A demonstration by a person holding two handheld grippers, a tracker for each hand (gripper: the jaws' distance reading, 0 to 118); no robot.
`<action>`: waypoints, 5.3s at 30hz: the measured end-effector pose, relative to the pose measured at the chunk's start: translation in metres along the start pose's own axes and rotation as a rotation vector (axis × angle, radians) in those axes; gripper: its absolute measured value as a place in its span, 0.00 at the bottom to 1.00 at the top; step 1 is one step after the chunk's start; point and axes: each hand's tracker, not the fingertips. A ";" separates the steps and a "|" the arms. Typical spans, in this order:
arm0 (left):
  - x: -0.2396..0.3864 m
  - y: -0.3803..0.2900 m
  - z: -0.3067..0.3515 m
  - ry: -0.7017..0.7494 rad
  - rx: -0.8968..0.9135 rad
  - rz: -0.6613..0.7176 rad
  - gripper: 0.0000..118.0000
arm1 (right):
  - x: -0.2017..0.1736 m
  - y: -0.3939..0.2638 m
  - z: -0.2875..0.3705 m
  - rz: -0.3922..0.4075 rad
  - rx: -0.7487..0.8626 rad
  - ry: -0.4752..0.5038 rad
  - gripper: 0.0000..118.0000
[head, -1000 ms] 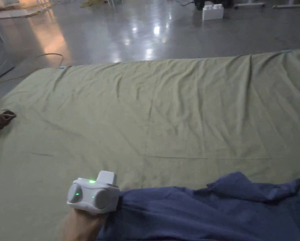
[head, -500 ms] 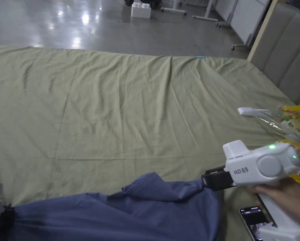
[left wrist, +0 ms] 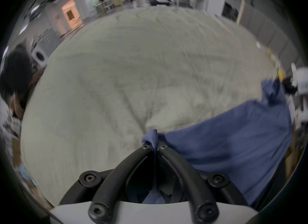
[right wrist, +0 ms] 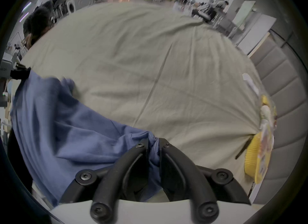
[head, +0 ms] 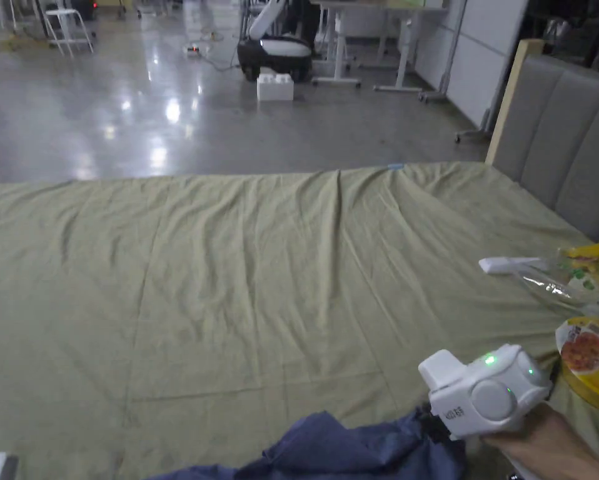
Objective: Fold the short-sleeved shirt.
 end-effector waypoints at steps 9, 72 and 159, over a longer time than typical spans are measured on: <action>-0.016 -0.005 0.231 -0.164 0.632 -0.025 0.02 | 0.022 -0.018 0.192 -0.242 0.466 -0.034 0.09; -0.028 0.271 0.303 0.255 0.945 0.006 0.02 | 0.087 0.281 0.290 -0.224 0.927 -0.428 0.06; 0.069 -0.219 0.327 0.051 0.975 -0.056 0.00 | -0.179 -0.178 0.297 -0.304 0.842 -0.069 0.00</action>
